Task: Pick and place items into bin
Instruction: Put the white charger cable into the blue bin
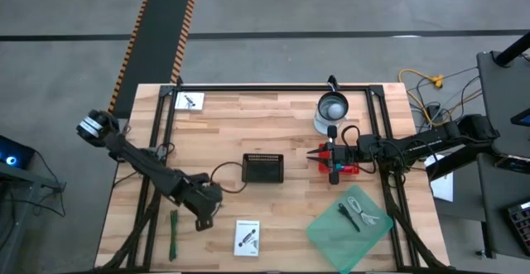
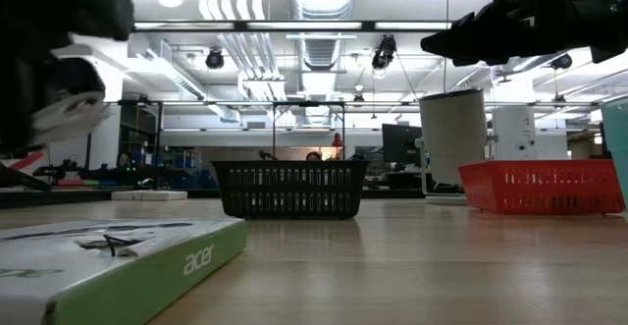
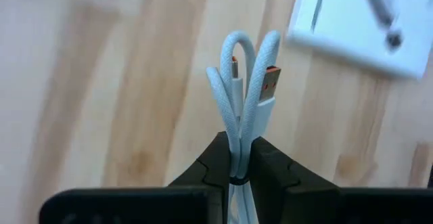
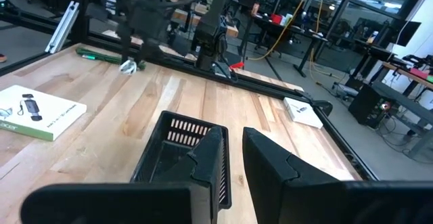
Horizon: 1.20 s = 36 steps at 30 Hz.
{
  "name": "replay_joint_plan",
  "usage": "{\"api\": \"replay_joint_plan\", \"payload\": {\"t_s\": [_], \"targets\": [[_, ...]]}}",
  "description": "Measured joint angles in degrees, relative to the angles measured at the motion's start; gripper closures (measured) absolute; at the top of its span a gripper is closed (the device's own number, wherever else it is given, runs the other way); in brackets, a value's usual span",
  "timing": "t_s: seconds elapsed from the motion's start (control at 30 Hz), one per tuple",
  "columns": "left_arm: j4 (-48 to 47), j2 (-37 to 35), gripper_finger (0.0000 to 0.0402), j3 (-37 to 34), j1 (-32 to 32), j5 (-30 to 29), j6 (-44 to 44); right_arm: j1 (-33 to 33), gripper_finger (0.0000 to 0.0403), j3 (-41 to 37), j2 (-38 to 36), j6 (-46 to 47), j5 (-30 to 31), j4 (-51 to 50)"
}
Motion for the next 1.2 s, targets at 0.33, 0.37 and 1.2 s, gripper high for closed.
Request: {"api": "replay_joint_plan", "payload": {"t_s": [0.33,0.37,1.2], "targets": [[19.8,-2.5,0.0382,-1.8,1.7,-13.5,26.9,0.0,0.0355,0.0,0.0,0.0,0.0,0.1],[22.2,-2.5,0.0382,-1.8,2.3,-13.7,30.9,0.0,0.0355,0.0,0.0,0.0,0.0,0.1],[74.2,-1.4,0.0381,-18.8,11.6,-16.3,61.3,0.0,0.0355,0.0,0.0,-1.0,0.1,-0.1]]}}
